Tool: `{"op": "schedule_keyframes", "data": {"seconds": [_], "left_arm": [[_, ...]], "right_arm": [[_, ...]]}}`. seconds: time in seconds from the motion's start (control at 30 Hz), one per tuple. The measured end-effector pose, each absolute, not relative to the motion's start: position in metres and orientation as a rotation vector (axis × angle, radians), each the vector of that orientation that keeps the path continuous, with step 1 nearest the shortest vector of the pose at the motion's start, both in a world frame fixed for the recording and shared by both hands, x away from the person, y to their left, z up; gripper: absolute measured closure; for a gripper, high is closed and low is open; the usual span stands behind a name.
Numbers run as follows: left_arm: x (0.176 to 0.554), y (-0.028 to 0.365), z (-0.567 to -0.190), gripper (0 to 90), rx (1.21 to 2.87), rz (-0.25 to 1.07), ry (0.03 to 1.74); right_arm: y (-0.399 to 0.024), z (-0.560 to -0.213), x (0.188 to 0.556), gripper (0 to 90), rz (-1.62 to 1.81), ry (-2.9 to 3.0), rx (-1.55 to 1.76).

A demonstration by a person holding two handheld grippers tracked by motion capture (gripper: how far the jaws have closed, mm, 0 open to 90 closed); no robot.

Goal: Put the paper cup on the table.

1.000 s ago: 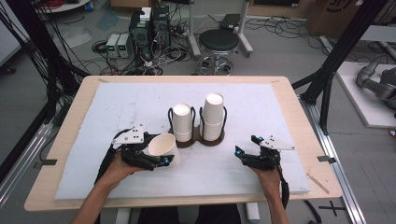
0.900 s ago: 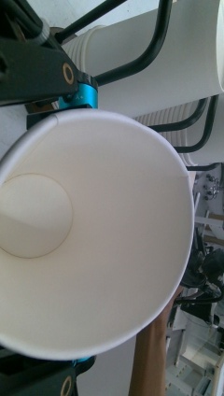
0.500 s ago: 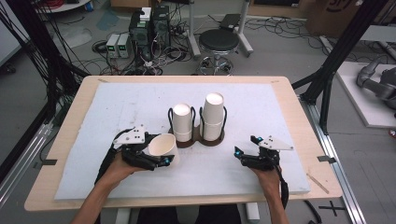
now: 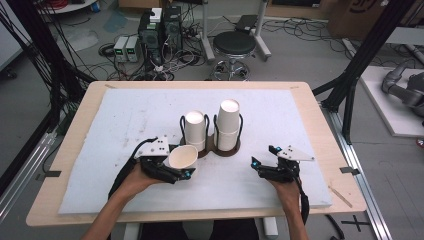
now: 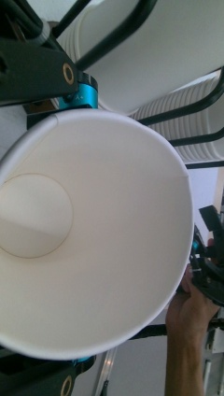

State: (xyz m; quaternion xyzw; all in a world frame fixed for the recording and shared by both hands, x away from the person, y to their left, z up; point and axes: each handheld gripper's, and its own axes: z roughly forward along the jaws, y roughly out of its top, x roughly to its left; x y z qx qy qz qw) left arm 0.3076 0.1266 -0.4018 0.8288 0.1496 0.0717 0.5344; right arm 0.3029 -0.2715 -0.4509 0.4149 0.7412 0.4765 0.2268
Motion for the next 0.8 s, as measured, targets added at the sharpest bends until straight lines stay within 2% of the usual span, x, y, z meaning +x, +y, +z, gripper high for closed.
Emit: {"op": "schedule_keyframes", "data": {"seconds": [0.8], "left_arm": [[0.305, 0.105, -0.429, 28.7, 2.094, 0.230, 0.367]], "right_arm": [[-0.271, -0.451, 0.304, 17.5, 1.310, 2.054, 1.142]]}}
